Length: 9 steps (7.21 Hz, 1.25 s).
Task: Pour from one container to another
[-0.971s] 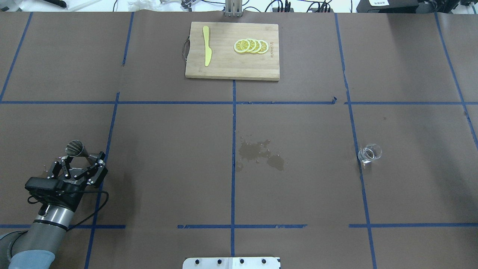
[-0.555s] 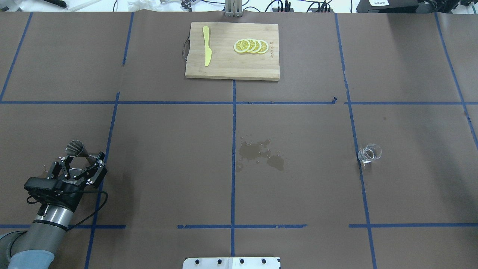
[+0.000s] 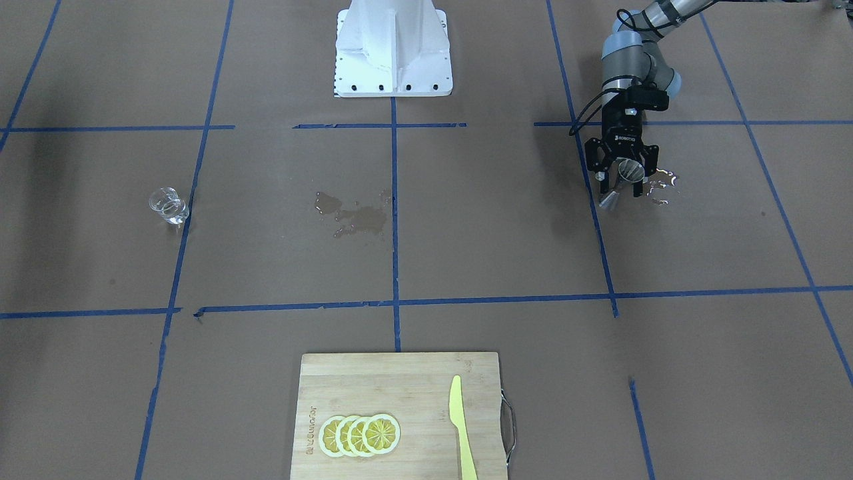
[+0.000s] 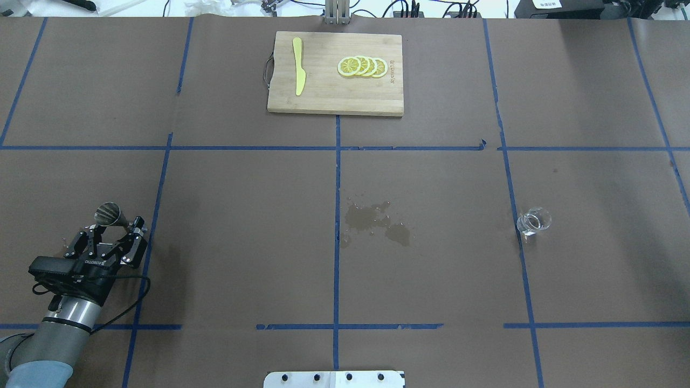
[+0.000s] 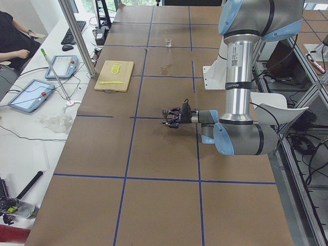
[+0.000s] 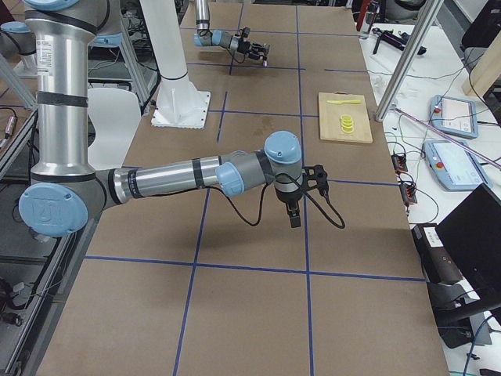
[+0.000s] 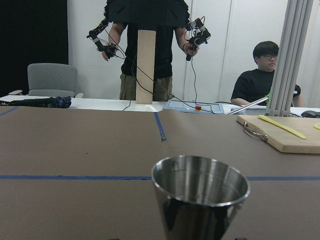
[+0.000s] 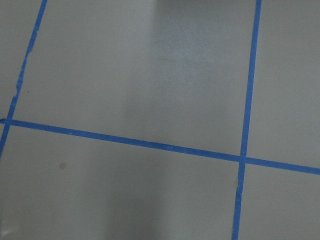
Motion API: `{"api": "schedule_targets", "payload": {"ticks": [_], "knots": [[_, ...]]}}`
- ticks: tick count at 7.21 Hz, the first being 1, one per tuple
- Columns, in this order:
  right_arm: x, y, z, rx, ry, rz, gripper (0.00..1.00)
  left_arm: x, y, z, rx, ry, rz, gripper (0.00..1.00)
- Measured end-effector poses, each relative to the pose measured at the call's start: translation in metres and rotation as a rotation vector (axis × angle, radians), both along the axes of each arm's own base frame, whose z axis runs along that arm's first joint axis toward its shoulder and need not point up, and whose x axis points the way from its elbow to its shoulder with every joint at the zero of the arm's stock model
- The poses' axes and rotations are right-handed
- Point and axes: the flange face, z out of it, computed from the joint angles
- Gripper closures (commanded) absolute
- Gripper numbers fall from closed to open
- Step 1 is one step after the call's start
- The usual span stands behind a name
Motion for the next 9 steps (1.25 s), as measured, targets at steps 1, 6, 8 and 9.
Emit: {"api": "schedule_targets", "payload": {"ticks": [1,6,8,9], "knots": [[0.0,0.0,0.0,0.0,0.0,0.0,0.0,-0.0004,-0.0001,-0.0008,0.001,0.002,-0.003,0.37],[0.0,0.0,0.0,0.0,0.0,0.0,0.0,-0.0005,0.0002,-0.0012,0.004,-0.001,-0.008,0.98],[0.0,0.0,0.0,0.0,0.0,0.0,0.0,0.001,0.0022,-0.0011,0.006,-0.009,-0.001,1.0],[0.0,0.0,0.0,0.0,0.0,0.0,0.0,0.0016,0.0031,-0.0016,0.006,-0.011,0.001,1.0]]}}
